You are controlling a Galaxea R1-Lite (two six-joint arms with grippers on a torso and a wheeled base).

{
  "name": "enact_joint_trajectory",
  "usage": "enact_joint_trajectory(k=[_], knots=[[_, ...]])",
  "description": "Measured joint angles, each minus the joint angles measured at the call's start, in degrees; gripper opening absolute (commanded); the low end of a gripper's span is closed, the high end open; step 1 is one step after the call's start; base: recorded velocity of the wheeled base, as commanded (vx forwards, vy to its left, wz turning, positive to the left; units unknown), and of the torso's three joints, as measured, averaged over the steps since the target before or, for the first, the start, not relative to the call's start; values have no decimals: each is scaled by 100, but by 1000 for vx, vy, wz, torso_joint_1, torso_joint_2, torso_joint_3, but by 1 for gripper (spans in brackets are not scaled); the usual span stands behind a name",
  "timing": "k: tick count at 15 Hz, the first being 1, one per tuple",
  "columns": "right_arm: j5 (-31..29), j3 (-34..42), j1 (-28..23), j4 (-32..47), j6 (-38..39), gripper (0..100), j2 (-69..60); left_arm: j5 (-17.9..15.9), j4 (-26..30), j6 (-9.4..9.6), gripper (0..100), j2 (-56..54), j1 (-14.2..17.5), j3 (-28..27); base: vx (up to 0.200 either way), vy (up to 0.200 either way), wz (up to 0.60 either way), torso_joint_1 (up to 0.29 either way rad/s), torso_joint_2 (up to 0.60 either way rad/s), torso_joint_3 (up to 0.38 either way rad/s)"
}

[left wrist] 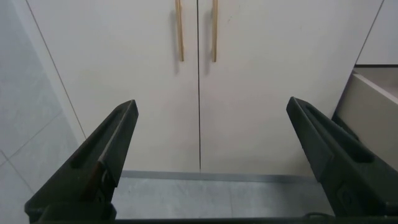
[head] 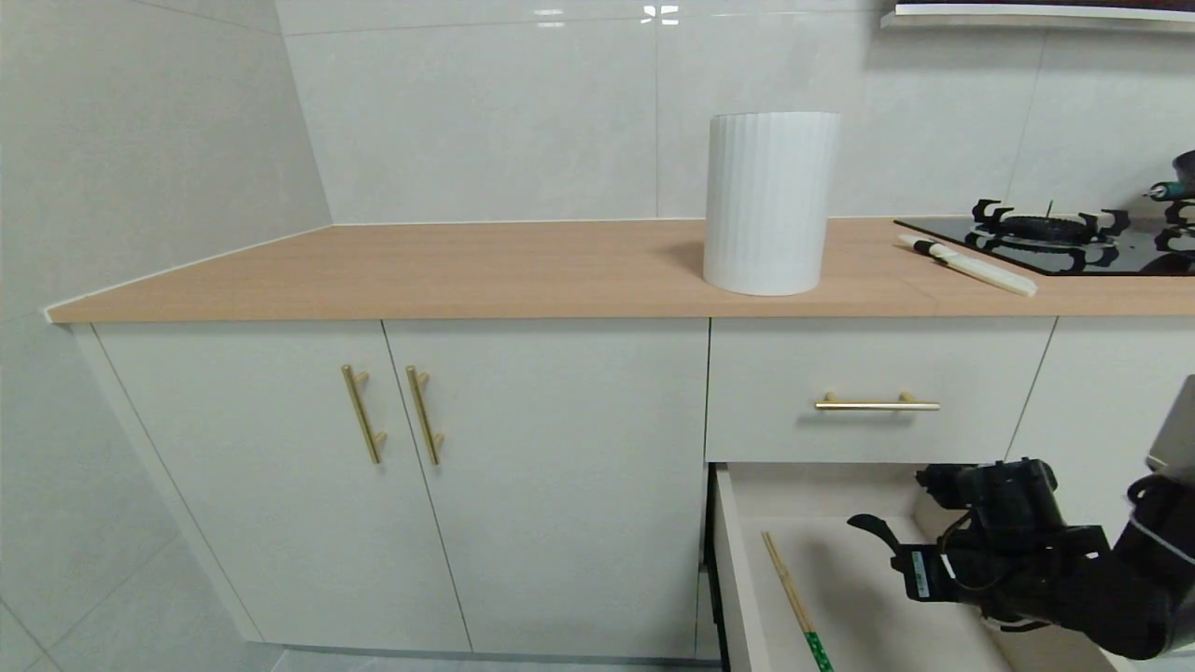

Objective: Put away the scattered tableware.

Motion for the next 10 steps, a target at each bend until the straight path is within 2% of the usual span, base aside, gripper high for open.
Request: enact_joint_trajectory(k=[4, 10], knots=[[-774, -336, 194, -284, -27, 0, 1143, 0, 0, 0, 100, 0, 0, 0, 0, 0, 0, 0, 0, 0], [-952, -581, 278, -9, -30, 0, 1635, 0, -2, 0, 100, 0, -1, -2, 0, 0, 0, 0, 0, 0]])
